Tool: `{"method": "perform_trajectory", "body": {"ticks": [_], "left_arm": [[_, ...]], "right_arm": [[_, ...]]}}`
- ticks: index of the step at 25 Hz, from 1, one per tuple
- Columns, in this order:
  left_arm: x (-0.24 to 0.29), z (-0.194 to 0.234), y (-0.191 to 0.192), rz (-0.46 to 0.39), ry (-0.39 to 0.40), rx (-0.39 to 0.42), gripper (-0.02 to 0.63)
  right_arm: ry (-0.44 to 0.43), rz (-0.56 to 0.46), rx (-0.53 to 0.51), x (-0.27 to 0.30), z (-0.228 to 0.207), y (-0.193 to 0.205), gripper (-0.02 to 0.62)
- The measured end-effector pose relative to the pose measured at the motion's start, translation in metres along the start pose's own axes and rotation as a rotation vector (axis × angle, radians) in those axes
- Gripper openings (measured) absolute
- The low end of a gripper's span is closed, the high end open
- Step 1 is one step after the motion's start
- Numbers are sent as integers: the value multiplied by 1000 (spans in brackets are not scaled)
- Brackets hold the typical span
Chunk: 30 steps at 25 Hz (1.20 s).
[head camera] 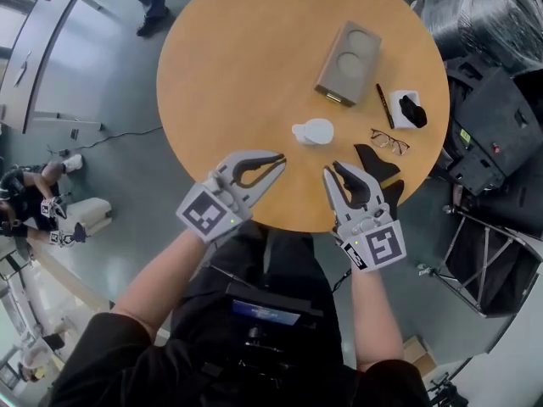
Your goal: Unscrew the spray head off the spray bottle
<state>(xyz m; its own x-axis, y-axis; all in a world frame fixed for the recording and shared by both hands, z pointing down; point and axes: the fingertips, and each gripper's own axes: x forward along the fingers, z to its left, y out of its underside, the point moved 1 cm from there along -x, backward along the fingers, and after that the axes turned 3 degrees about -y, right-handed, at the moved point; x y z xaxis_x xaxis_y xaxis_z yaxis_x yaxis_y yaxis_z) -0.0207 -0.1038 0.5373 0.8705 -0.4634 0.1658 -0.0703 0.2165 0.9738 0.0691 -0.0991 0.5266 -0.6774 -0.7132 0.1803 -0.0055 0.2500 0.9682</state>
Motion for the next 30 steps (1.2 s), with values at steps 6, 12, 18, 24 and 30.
{"method": "perform_trajectory", "body": {"ticks": [6, 12, 18, 24, 30], "left_arm": [[45, 34, 97, 77, -42, -40, 44], [81, 50, 168, 110, -81, -21, 109], [112, 60, 207, 95, -127, 4, 280], [146, 61, 218, 95, -105, 49, 332], [174, 56, 225, 111, -67, 92, 342]], "right_arm": [[-6, 29, 17, 30, -43, 73, 72], [-7, 46, 56, 47, -61, 134, 81], [5, 46, 90, 46, -73, 166, 91], [21, 43, 124, 38, -84, 182, 95], [35, 41, 138, 30, -96, 188, 98]]}}
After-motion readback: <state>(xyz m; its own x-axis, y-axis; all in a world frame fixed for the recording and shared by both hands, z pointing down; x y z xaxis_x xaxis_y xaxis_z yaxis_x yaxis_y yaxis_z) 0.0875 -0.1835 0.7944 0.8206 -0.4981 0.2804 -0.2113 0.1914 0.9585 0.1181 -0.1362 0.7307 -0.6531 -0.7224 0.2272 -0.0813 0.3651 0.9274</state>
